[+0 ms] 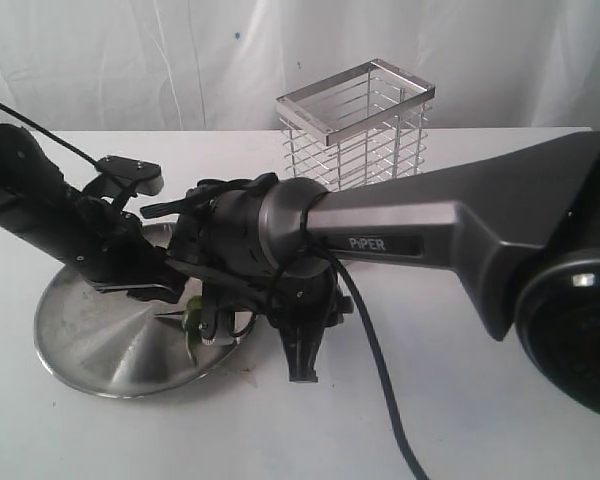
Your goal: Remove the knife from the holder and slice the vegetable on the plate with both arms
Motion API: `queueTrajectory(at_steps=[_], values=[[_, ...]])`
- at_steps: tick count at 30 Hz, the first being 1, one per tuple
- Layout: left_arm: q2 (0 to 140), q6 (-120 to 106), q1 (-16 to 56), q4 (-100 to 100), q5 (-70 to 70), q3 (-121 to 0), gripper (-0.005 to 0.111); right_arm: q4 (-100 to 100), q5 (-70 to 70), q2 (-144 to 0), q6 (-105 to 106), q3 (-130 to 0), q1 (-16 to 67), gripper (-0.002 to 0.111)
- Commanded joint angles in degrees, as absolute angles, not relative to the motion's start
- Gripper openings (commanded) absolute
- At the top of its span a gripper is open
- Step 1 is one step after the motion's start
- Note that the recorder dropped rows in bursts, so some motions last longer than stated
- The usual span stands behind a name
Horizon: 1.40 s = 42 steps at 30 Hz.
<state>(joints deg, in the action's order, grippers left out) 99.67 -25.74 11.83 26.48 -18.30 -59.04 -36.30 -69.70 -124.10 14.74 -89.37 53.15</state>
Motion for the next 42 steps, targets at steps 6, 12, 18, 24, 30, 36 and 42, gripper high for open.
queueTrajectory(at_steps=[6, 12, 18, 24, 30, 36, 42], values=[[104.51, -25.87, 12.10, 28.02, -14.81, -58.60, 0.055, -39.11, -69.96, -124.02, 15.25, -89.56, 52.79, 0.000], [106.24, -26.30, 13.58, 27.91, -11.41, -58.60, 0.055, -39.25, -69.96, -123.78, 15.25, -88.79, 52.30, 0.000], [108.25, -26.30, 15.80, 27.91, -9.03, -58.70, 0.054, -38.91, -69.96, -123.17, 15.25, -88.41, 51.95, 0.000], [108.61, -26.81, 16.12, 27.91, -8.71, -58.70, 0.054, -38.44, -69.96, -122.79, 15.25, -88.41, 51.95, 0.000], [108.61, -26.90, 16.12, 27.91, -9.25, -58.70, 0.054, -37.98, -69.96, -122.72, 14.90, -86.28, 51.95, 0.000], [108.61, -26.90, 16.12, 27.79, -11.25, -58.70, 0.054, -37.66, -69.96, -122.15, 14.90, -83.62, 51.95, 0.000], [106.31, -26.95, 16.12, 27.56, -12.50, -58.70, 0.054, -40.42, -69.96, -119.81, 14.31, -83.23, 51.57, 0.000]])
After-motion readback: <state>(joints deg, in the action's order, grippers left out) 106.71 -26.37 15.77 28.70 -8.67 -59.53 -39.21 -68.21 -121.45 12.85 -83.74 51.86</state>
